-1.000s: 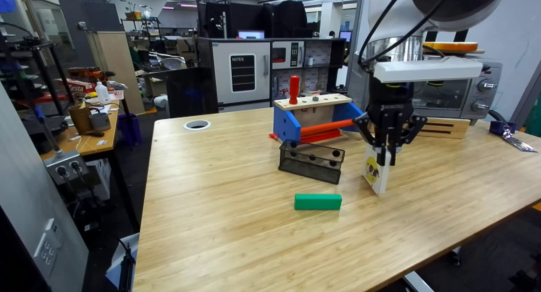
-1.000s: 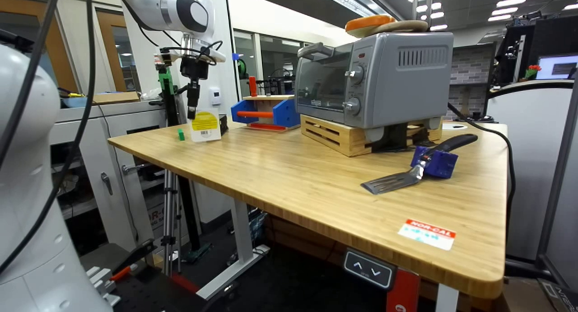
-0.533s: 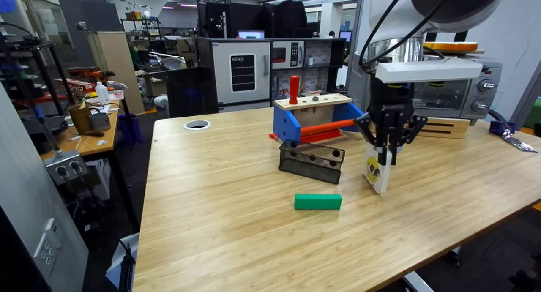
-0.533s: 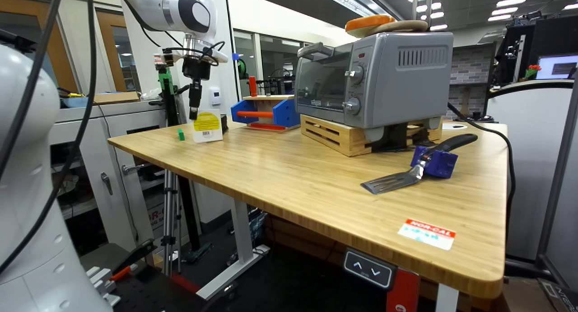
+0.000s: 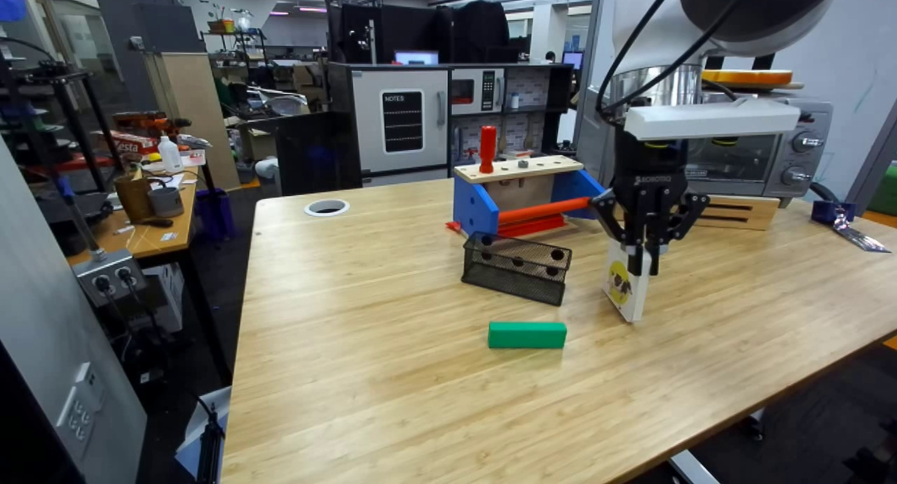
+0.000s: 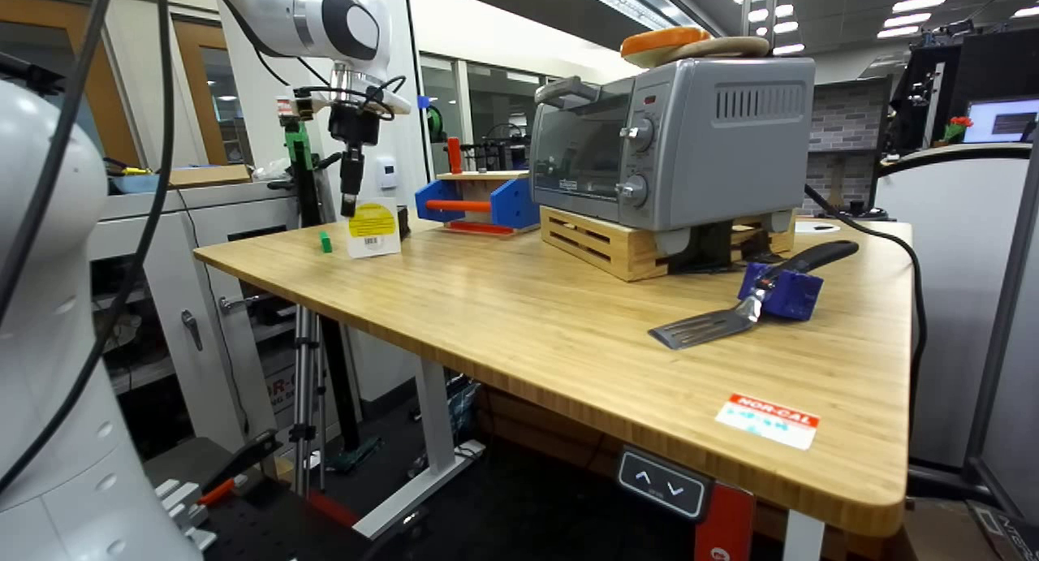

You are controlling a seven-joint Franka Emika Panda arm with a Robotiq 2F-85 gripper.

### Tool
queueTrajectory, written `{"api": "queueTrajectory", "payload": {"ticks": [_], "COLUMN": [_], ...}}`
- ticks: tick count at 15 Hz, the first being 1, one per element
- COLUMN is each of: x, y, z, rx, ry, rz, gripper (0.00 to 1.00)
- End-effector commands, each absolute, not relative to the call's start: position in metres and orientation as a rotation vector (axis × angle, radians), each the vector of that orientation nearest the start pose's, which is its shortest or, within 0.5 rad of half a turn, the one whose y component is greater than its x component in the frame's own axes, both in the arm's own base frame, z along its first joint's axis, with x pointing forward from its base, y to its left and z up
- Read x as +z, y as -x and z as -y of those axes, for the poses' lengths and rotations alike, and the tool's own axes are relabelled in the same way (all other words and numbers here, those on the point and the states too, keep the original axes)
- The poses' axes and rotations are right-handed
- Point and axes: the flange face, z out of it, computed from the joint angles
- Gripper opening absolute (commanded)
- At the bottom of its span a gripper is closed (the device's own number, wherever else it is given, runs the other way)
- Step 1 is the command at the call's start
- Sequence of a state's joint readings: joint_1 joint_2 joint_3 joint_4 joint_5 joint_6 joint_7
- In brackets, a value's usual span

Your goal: Remove the small book from the object and put it on the table

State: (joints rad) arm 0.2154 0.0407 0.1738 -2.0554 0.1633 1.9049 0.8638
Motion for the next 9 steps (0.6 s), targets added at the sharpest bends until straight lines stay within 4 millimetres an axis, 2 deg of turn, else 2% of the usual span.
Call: {"api": "queueTrajectory", "payload": {"ticks": [1,9], "x": [0.401,0.391], "y": [-0.494,-0.495], "z": [-0.21,-0.212], "rx": [0.396,0.397], "ry": [2.959,2.973], "rz": [-0.812,-0.809], "gripper": [0.04,0.04]}}
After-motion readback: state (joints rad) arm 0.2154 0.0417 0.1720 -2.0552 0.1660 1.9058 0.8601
